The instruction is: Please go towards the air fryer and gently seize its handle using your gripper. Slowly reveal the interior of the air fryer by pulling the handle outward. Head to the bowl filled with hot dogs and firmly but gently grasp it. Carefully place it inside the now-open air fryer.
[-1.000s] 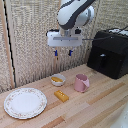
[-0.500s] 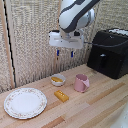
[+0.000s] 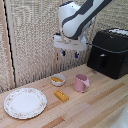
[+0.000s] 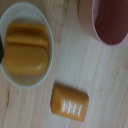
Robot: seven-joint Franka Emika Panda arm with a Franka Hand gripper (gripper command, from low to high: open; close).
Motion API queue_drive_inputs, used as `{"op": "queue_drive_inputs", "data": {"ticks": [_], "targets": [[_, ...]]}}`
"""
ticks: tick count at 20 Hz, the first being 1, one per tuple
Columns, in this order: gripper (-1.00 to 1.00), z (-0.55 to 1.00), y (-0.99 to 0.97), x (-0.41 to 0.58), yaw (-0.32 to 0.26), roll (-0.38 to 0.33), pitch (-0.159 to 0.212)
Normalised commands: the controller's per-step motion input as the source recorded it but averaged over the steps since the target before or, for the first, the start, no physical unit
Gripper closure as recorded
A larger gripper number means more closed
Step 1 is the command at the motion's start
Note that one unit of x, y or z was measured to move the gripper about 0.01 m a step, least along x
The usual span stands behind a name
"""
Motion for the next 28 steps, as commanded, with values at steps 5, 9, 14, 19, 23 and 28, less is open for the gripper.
{"op": "queue_drive_inputs", "data": {"ticks": [5, 9, 14, 19, 23, 28], "targets": [[-1.0, -0.08, -0.22, 0.002, -0.078, -0.375, -0.068], [-1.0, -0.14, -0.28, 0.0, -0.053, -0.375, -0.101], [-1.0, -0.23, -0.36, 0.0, -0.014, -0.362, -0.101], [-1.0, -0.29, -0.47, -0.03, 0.006, -0.273, -0.096], [-1.0, -0.24, -0.54, -0.049, 0.043, -0.168, -0.106], [-1.0, -0.27, -0.55, -0.097, 0.052, -0.136, -0.108]]}}
